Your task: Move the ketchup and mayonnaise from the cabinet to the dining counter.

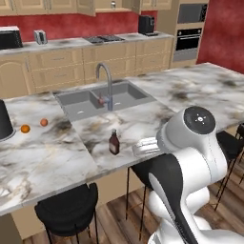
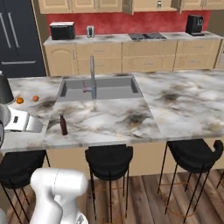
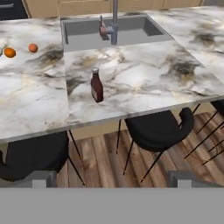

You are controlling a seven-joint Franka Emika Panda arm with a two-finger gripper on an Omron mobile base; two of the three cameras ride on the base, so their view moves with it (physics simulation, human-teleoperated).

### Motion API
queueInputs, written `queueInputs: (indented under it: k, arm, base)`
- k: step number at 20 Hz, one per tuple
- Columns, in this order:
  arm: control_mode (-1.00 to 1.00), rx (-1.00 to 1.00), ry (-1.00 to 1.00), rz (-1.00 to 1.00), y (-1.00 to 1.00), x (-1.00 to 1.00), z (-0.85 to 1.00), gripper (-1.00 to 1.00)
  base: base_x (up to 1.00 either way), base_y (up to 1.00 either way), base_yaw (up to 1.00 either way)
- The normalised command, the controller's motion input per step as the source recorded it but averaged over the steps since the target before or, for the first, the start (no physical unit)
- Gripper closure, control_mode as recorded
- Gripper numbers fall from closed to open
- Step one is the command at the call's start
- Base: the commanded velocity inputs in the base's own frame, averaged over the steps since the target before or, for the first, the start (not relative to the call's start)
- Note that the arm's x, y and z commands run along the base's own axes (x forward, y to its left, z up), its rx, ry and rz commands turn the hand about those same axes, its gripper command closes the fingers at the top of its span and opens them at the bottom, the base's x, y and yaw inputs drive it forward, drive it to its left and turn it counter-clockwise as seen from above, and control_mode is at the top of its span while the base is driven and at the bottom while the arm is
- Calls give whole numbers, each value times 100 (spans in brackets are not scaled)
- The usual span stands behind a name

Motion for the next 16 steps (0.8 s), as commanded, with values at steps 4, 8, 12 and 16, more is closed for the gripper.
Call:
queueInputs:
  k: [4,8,12,16]
  arm:
    - [100,0,0,0,0,0,0,-100]
    - [100,0,0,0,0,0,0,-100]
    - [100,0,0,0,0,0,0,-100]
    - [100,0,0,0,0,0,0,-100]
  base:
    - [-73,17,3]
    - [-35,62,1]
    - [-9,85,0]
    - [-3,86,0]
